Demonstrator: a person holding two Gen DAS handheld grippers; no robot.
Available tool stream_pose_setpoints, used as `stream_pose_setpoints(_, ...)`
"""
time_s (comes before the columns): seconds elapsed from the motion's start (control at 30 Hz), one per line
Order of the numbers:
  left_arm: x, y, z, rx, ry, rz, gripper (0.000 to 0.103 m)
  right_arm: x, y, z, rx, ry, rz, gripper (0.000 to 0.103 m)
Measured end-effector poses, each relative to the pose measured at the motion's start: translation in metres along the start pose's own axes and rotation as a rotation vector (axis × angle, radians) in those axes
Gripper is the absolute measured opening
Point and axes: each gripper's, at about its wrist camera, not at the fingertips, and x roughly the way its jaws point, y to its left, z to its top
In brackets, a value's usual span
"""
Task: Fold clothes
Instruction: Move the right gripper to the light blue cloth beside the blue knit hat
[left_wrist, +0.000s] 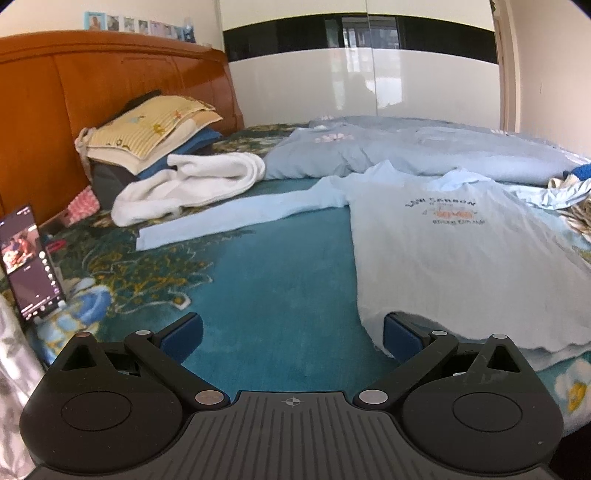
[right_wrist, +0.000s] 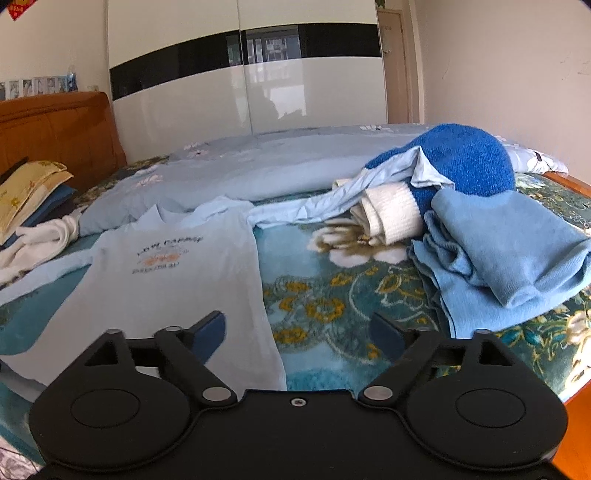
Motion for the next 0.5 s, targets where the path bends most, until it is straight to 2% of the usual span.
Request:
stream_pose_setpoints(0.07, 0.002, 0.000, 0.003, -0.003, -0.006, -0.003, 0.103, 0.002, 0.001, 0.003, -0.005, -0.015, -0.001, 0.097)
stream_pose_setpoints(0.2, 0.005, -0.001, 0.009, -0.009, -0.017, -0.010, 0.103, 0.006, 0.004, 0.008, -0.015, -0.036, 0.011, 0.102)
stream_pose_setpoints(0.5, 0.020, -0.001, 0.021, -0.028, -0.031, -0.025, 0.103, 0.022, 0.009, 0.020, -0.021, -0.053, 0.033, 0.102)
